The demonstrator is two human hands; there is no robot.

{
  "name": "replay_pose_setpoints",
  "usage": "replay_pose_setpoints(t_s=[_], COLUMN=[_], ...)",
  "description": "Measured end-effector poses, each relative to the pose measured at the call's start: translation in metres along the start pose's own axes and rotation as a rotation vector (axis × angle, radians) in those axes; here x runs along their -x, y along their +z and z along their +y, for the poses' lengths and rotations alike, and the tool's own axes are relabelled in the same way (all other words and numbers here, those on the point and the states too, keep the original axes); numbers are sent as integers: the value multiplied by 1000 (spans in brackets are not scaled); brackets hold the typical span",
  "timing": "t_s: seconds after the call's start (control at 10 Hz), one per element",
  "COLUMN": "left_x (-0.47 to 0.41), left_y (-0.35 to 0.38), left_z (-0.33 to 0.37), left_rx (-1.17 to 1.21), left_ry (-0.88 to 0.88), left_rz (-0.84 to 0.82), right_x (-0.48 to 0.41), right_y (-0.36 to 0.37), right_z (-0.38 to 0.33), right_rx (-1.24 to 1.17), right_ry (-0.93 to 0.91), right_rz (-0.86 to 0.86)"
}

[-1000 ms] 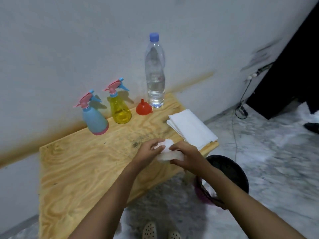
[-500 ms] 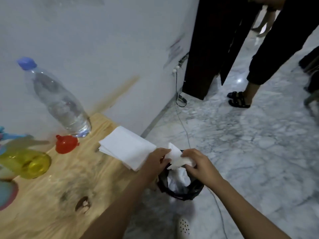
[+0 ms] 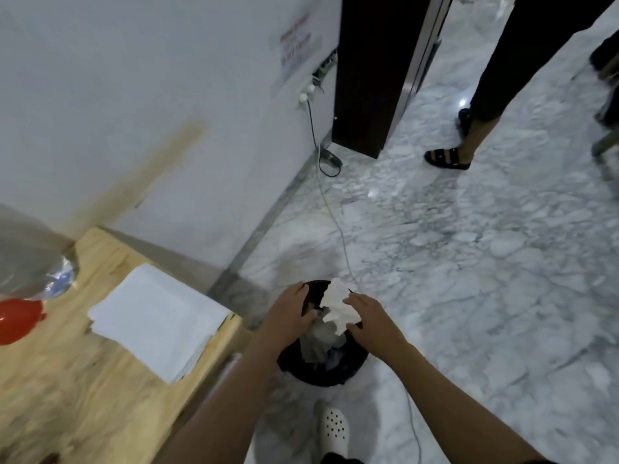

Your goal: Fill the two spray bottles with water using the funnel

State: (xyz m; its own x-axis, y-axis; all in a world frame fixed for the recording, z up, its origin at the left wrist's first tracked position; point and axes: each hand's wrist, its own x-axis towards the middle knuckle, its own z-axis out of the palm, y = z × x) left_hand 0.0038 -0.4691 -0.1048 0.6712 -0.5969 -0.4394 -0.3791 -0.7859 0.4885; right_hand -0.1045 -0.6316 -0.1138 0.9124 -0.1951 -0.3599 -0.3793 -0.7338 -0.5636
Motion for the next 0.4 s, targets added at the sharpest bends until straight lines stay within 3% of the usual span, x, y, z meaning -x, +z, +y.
replay_pose_setpoints(t_s=[0.4], left_x=[2], left_y=[2], left_z=[19], left_rx=[-65], left_ry=[-41], left_rz=[-36], right_x=[-1], right_y=[-17], right_z=[18], right_rx=[-37], right_ry=[54], right_rz=[-55])
